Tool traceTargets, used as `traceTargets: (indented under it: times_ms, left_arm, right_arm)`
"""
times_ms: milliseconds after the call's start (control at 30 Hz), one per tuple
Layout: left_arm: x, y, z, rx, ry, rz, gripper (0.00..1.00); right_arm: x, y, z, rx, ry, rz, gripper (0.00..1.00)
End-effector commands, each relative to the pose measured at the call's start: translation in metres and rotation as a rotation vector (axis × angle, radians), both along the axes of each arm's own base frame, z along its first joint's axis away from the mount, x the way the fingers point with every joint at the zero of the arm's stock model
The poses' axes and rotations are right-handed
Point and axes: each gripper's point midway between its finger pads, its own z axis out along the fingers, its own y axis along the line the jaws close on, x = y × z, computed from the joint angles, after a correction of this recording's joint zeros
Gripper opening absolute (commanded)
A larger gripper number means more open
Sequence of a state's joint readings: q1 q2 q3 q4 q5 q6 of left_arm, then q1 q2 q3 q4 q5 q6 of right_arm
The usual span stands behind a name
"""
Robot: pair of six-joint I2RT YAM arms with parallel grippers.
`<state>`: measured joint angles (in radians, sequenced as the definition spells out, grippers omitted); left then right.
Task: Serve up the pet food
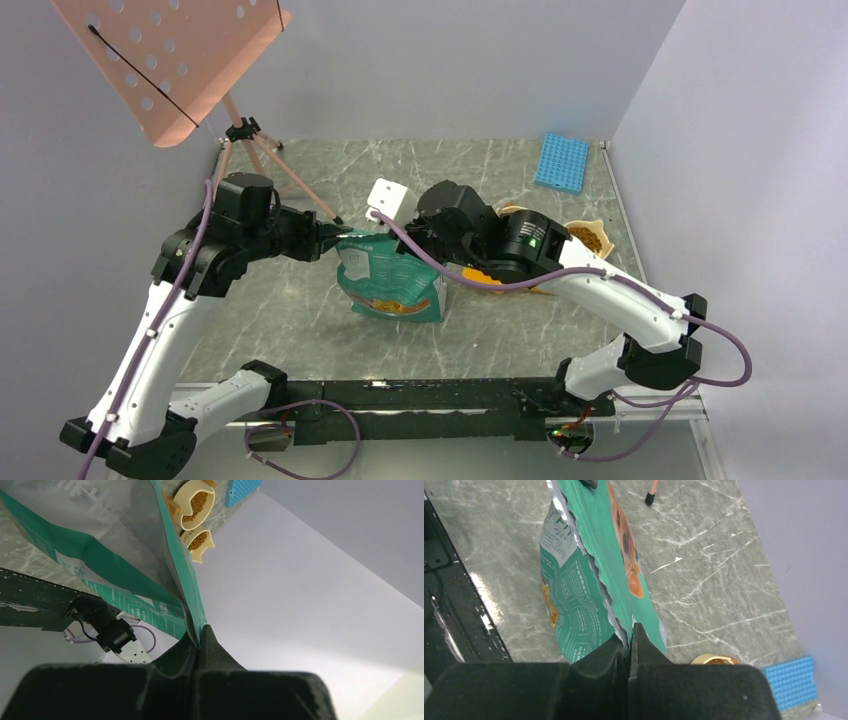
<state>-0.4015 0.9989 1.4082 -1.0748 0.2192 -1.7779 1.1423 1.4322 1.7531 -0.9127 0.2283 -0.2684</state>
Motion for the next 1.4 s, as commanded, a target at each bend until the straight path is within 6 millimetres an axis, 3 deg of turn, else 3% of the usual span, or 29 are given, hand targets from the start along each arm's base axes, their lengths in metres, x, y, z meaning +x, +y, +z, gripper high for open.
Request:
traceTargets:
  times_ms: [0,133,167,200,300,333,467,533,600,733,900,1100,1367]
  left_arm:
    - [0.004,0.022,0.028,-0.01,-0.091,0.109,0.0]
    - [0.002,0.022,0.024,-0.013,-0.08,0.106,0.0]
    - [0.002,0.022,0.024,-0.013,-0.079,0.104,0.0]
    - [0.002,0.021,0.025,-0.014,-0.082,0.1,0.0]
    - [0.003,0.016,0.025,-0.031,-0.084,0.078,0.0]
    - [0.004,0.013,0.026,-0.039,-0.087,0.065,0.07]
    - [-0.001,0.002,0.033,-0.052,-0.086,0.026,0.5]
    - [-0.004,-0.007,0.038,-0.057,-0.088,0.009,0.63]
    - [-0.006,-0.016,0.038,-0.064,-0.075,-0.01,0.67]
    - [-0.007,-0.031,0.031,-0.072,-0.034,-0.04,0.63]
    - [-0.003,-0.026,0.023,-0.041,-0.024,-0.005,0.51]
    - [0.0,-0.011,0.012,-0.003,-0.02,0.054,0.42]
    - [0.004,0.0,0.011,0.019,-0.036,0.081,0.2]
  right_arm:
    - [0.009,-0.047,0.019,0.022,-0.049,-0.14,0.11]
    - [0.011,-0.057,0.017,0.011,-0.064,-0.175,0.13]
    - [0.01,-0.059,0.017,0.01,-0.062,-0.179,0.11]
    - [0.008,-0.058,0.017,0.01,-0.055,-0.167,0.0]
    - [0.001,-0.05,0.021,0.038,-0.032,-0.114,0.0]
    - [-0.001,-0.047,0.022,0.05,-0.023,-0.102,0.0]
    - [-0.005,-0.031,0.021,0.064,0.006,-0.064,0.0]
    - [-0.004,-0.026,0.021,0.062,0.003,-0.061,0.0]
    - [-0.003,-0.023,0.023,0.066,-0.01,-0.06,0.0]
    - [-0.002,-0.02,0.025,0.064,-0.023,-0.05,0.0]
    - [-0.002,-0.016,0.023,0.043,-0.03,-0.043,0.0]
    - [-0.005,0.008,0.028,0.061,-0.033,0.012,0.13]
    - [-0.008,0.048,0.028,0.064,-0.019,0.091,0.29]
